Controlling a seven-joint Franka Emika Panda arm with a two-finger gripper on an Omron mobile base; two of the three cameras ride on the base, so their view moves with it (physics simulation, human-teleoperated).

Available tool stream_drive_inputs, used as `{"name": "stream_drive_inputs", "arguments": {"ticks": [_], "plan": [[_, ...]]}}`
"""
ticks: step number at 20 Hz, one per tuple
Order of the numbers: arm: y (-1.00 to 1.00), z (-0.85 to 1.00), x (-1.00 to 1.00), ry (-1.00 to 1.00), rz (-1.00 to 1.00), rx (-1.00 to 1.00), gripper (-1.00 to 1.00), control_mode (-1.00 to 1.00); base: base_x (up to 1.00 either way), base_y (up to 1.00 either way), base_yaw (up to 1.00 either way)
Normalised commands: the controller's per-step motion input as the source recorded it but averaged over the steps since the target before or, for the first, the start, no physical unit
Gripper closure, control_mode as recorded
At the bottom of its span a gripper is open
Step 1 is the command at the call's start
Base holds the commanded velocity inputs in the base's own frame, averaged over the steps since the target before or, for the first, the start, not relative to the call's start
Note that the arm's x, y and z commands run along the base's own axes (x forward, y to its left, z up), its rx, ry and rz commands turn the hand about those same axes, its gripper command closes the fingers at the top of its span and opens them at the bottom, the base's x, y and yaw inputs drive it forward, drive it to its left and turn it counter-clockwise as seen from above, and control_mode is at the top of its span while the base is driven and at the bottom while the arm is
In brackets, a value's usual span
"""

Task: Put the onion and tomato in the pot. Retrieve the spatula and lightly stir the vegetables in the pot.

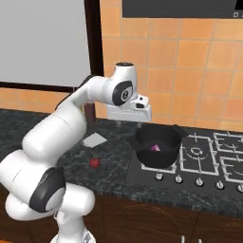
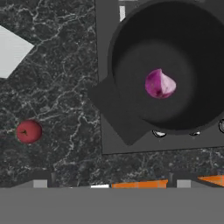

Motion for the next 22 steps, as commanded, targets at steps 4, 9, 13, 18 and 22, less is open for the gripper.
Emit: {"name": "stream_drive_inputs", "arguments": {"ticks": [4, 9, 13, 18, 22], "plan": [[1.0, 0.02, -0.07, 0.14, 0.09, -0.04, -1.0, -1.0, 0.0, 0.0, 0.0], [1.0, 0.0, 0.0, 0.19, 0.08, -0.04, -1.0, -1.0, 0.0, 0.0, 0.0], [1.0, 0.0, 0.0, 0.19, 0.07, -0.07, -1.0, -1.0, 0.0, 0.0, 0.0], [0.86, -0.37, 0.0, 0.24, 0.03, -0.05, -1.0, -1.0, 0.0, 0.0, 0.0], [0.21, -1.0, 0.05, 0.19, 0.0, -0.11, -1.0, -1.0, 0.0, 0.0, 0.0]]}}
